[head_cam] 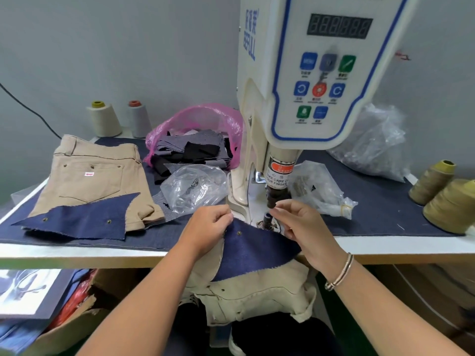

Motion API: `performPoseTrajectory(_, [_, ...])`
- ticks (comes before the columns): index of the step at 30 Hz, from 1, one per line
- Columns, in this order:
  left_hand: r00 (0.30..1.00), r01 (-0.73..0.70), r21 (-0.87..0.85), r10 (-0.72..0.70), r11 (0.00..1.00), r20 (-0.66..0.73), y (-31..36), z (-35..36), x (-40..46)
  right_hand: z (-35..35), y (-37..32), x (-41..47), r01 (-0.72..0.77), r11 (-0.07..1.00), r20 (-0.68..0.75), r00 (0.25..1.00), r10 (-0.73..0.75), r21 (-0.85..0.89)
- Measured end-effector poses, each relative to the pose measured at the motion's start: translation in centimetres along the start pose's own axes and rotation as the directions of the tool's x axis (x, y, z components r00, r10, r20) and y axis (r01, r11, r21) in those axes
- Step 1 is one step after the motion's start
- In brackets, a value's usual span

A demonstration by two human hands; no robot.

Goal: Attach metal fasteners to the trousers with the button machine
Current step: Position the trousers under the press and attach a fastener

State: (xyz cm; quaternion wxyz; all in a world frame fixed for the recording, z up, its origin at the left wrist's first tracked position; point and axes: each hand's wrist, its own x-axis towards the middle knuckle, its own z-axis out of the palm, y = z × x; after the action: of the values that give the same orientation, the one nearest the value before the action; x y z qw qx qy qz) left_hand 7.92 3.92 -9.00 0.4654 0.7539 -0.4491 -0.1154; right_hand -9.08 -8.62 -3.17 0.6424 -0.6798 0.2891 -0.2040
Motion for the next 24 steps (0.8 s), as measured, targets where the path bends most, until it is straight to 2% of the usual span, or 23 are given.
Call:
performPoseTrajectory(10, [1.000,-0.010,0.008,0.010,1.000,-0.009,-0.1,0.0,0.0,0.1,0.5,0.3,0.136,0.981,-0.043,0.989,-0.143,-0.135])
performPoseTrajectory(15, [1.000,-0.012,0.003,0.012,1.000,-0.008,-0.1,-0.1,0.0,0.2,0.8,0.6,0.215,0.938,-0.062,0.969,-0.240,-0.272])
performPoseTrajectory(19, [1.000,-0.011,-0.006,0.011,1.000,-0.004,-0.1,0.0,0.0,-0.2,1.2,0.6,0.299,0.876,-0.053,0.938,-0.342,-0.378])
performPoseTrajectory(24, [1.000,-0.012,-0.026,0.011,1.000,-0.004,0.1,-0.1,0.0,-0.4,1.1,0.8,0.420,0.727,0.002,0.866,-0.500,-0.543])
